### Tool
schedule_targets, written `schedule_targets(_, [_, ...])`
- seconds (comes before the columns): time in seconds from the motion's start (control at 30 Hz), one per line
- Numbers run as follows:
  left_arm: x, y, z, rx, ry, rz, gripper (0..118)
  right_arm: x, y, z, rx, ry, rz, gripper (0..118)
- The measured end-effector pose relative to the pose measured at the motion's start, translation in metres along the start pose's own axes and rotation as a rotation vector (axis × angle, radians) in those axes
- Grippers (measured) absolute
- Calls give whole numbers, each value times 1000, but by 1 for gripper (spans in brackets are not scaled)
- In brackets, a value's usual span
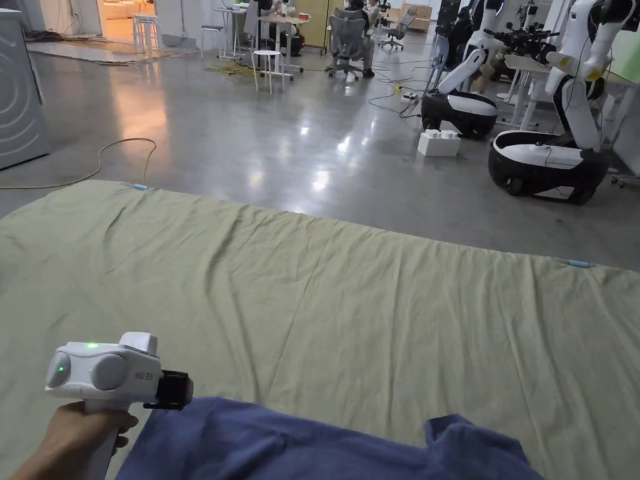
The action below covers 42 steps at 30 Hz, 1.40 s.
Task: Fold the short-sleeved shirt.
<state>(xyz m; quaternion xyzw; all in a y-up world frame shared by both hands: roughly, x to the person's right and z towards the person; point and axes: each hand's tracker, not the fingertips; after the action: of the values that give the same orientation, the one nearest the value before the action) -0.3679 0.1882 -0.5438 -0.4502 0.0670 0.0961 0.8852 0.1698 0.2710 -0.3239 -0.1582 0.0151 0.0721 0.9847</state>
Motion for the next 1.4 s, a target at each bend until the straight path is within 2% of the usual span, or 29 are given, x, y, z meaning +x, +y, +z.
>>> schedule_targets(0.03, [32, -15, 22, -18, 37, 24, 81, 2, -3, -1, -11, -2, 0, 0])
schedule_targets(0.07, [39, -17, 15, -44, 54, 30, 81, 5, -5, -2, -24, -6, 2, 0])
schedule_targets(0.17, [33, -24, 2, -106, 108, -40, 81, 14, -14, -6, -63, -15, 1, 0])
schedule_targets(0.27, [29, -24, -5, -49, 122, -97, 78, 23, -20, -13, -94, -28, -8, 0])
schedule_targets(0.3, [34, -26, -3, -38, 128, -105, 72, 26, -23, -17, -110, -29, -18, 0])
schedule_targets(0.4, [35, -31, -6, 14, 116, -150, 32, 37, -24, -43, -197, -22, -48, 2])
schedule_targets(0.43, [36, -31, -5, 20, 105, -161, 10, 42, -24, -55, -225, -19, -66, 11])
schedule_targets(0.53, [37, -35, 2, 20, 103, -169, 5, 59, -24, -99, -328, -18, -97, 62])
schedule_targets(0.6, [32, -38, 11, 45, 101, -193, 5, 73, -25, -136, -386, 7, -113, 62])
schedule_targets(0.67, [40, -40, 22, 72, 110, -225, 5, 79, -25, -174, -454, 26, -86, 62])
schedule_targets(0.73, [34, -42, 33, 98, 104, -211, 5, 87, -33, -207, -515, 36, -96, 62])
schedule_targets(0.8, [35, -42, 42, 128, 97, -193, 5, 88, -43, -234, -637, 78, -96, 62])
schedule_targets(0.87, [32, -43, 48, 133, 102, -186, 5, 86, -52, -245, -726, 101, -135, 61])
schedule_targets(0.9, [33, -42, 50, 135, 102, -185, 5, 86, -51, -241, -669, 70, -117, 61])
schedule_targets(0.97, [33, -43, 56, 144, 96, -178, 5, 78, -42, -231, -654, 60, -83, 51])
schedule_targets(1.0, [33, -43, 58, 150, 96, -175, 5, 74, -38, -226, -637, 74, -48, 38])
schedule_targets(1.03, [34, -42, 59, 154, 97, -172, 5, 71, -37, -225, -629, 91, -6, 1])
schedule_targets(1.1, [37, -40, 67, 175, 96, -163, 5, 69, -39, -223, -658, 83, 12, 0])
schedule_targets(1.13, [38, -39, 71, 186, 95, -159, 5, 72, -37, -223, -649, 80, -9, 0])
schedule_targets(1.23, [39, -34, 91, 212, 78, -135, 5, 76, -16, -205, -564, 46, -62, 0])
schedule_targets(1.4, [43, -16, 135, 283, 61, -149, 5, 88, 38, -175, -415, 89, -64, 0])
